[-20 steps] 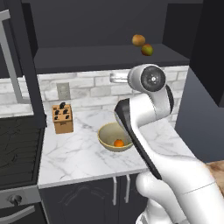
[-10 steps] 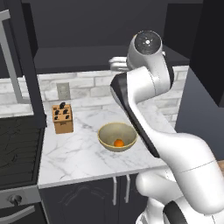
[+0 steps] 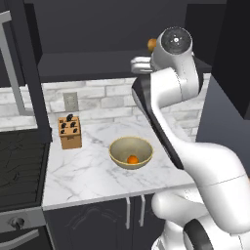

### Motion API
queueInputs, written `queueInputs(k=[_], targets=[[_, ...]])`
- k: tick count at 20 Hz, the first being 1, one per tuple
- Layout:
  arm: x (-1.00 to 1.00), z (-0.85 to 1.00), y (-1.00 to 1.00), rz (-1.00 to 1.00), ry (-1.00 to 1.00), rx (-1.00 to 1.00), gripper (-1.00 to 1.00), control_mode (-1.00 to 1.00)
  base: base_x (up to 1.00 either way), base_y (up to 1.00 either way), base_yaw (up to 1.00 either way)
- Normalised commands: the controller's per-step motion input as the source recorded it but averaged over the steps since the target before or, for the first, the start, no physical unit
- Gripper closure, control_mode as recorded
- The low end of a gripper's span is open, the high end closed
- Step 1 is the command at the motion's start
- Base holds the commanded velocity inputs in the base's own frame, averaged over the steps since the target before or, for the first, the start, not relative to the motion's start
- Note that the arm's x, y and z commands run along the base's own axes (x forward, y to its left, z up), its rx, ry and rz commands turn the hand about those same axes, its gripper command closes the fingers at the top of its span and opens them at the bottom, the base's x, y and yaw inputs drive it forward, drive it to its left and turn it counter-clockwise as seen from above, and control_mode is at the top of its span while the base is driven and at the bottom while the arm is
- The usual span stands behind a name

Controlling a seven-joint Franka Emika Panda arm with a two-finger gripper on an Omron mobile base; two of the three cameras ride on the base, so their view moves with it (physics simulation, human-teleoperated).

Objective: Open the cabinet. Pick the tangerine and mango from the cabinet and place them into the bowl. Then close the cabinet.

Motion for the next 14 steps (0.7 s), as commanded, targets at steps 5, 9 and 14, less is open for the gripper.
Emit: queueInputs(k=[5, 9, 14], targets=[[0.29, 0.00, -0.52, 0.00, -0.07, 0.03, -1.00, -1.00, 0.00, 0.00, 0.00], [0.53, 0.00, -0.46, 0.00, -0.03, 0.05, -1.00, -1.00, 0.00, 0.00, 0.00], [0.58, 0.03, -0.31, 0.00, 0.00, 0.07, -1.00, -1.00, 0.00, 0.00, 0.00]])
